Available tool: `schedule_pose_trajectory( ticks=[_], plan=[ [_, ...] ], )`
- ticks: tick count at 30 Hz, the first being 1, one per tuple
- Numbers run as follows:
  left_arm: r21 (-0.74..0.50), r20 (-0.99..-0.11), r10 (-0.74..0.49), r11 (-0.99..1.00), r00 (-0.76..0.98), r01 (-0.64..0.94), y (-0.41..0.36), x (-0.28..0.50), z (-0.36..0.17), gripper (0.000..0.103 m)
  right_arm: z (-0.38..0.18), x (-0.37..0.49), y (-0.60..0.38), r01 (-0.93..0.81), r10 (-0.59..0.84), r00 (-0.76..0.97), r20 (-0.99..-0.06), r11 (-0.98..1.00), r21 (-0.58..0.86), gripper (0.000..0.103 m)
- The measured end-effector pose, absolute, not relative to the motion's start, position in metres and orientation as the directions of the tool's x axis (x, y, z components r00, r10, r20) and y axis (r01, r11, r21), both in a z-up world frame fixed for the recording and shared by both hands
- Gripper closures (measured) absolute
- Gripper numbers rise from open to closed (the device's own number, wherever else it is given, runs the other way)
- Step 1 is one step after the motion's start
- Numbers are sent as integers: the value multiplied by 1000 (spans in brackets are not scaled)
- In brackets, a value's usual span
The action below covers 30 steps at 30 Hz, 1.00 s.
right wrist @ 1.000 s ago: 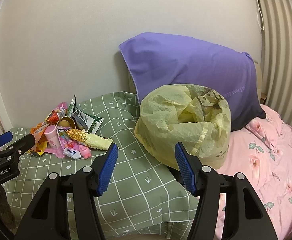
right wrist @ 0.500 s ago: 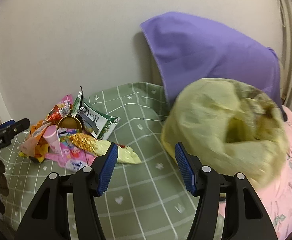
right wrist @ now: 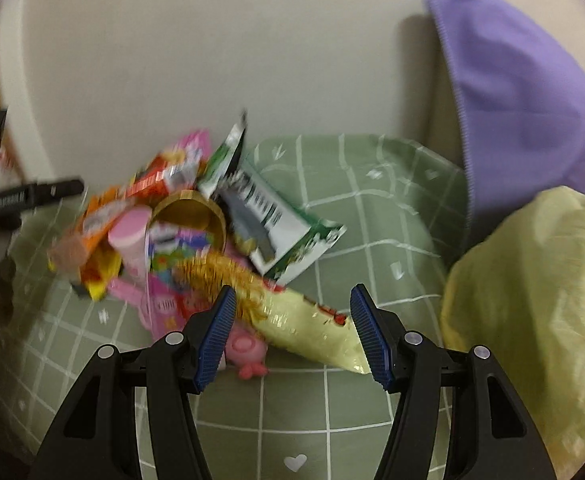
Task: Collect trash
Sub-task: 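Grasp the orange chip bag with the left gripper while the right grasps the gold cone wrapper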
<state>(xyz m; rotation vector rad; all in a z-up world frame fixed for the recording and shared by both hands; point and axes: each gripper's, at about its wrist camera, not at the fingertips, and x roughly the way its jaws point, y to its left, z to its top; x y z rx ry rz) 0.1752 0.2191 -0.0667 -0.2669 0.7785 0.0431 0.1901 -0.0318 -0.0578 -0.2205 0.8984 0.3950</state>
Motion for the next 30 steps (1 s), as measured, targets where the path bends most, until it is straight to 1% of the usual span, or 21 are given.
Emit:
schedule_pose_trajectory(
  ticks=[5,8,11,12,13,15,16,18,22,24,26,30],
  plan=[
    [-230,-717,-59,960,694,-157,219,170,-75,9,-83,188,-20,-518,212,519,-828,849,-108,48],
    [-186,-725,-28,970,688,-156,211,166,-76,9,-90,198,-15,-554,226,525,-821,823,-128,49],
    [-176,-733,-29,973,680,-148,208,161,-77,9,-95,213,-5,-603,269,499,-824,791,-107,54],
    [-169,-737,-20,973,676,-155,209,160,-78,9,-98,218,-1,-611,267,493,-828,784,-111,61],
    [-165,-741,-11,972,671,-166,210,160,-78,10,-102,226,4,-614,262,468,-844,783,-97,64],
    [-182,-741,-14,967,671,-180,213,157,-76,10,-99,236,6,-596,303,424,-853,803,-11,70],
    [-187,-734,-14,965,679,-182,215,153,-74,10,-94,237,7,-588,326,416,-849,809,22,71],
    [-185,-723,-4,965,691,-188,217,148,-70,10,-81,236,9,-573,347,429,-834,819,45,74],
    [-192,-707,10,960,708,-205,223,144,-67,10,-53,236,5,-524,406,441,-800,841,138,76],
    [-213,-703,7,952,711,-219,230,142,-69,11,-40,233,2,-501,417,465,-781,851,155,76],
    [-243,-703,-2,941,711,-237,239,142,-72,15,-31,233,-2,-473,404,494,-770,868,152,76],
    [-333,-705,-57,907,707,-259,257,151,-78,21,-28,234,-17,-396,346,531,-773,908,135,76]
  ],
)
